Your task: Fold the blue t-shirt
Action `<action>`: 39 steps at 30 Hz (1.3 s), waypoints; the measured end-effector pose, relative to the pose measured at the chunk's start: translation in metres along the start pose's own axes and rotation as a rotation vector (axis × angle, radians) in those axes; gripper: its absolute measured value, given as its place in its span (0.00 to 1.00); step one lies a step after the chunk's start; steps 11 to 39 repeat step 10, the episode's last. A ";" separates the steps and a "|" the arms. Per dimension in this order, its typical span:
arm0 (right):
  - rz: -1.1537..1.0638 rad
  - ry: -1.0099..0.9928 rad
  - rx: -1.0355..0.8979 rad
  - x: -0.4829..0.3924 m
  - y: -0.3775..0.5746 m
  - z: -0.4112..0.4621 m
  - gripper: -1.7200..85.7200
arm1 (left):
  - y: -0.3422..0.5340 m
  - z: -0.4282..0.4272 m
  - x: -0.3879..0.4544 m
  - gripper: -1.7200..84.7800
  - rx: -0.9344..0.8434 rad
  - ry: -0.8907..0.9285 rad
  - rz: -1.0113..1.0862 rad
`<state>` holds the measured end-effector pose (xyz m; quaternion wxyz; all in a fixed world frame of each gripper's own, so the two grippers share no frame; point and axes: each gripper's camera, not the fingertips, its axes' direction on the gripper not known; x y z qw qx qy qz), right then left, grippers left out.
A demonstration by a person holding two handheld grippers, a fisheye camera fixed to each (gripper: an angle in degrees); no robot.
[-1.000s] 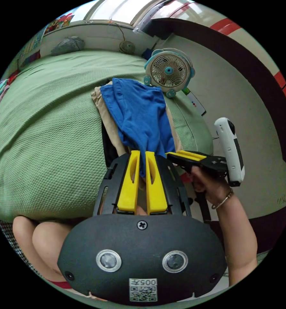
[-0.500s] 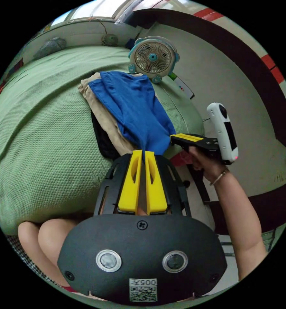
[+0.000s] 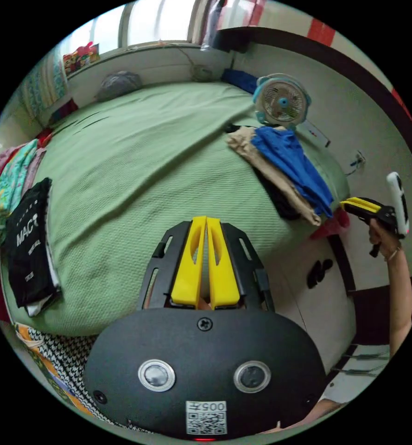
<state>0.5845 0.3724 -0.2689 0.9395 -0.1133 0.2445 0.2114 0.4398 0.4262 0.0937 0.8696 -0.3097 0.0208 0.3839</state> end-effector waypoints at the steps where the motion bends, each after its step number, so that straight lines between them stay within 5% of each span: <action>1: -0.014 -0.039 0.045 -0.023 -0.004 -0.014 0.12 | 0.001 -0.008 -0.023 0.02 0.001 -0.013 -0.025; 10: -0.327 -0.195 0.314 -0.266 -0.076 -0.088 0.12 | -0.017 -0.056 -0.190 0.02 0.060 -0.153 -0.309; 39: -0.327 -0.195 0.314 -0.266 -0.076 -0.088 0.12 | -0.017 -0.056 -0.190 0.02 0.060 -0.153 -0.309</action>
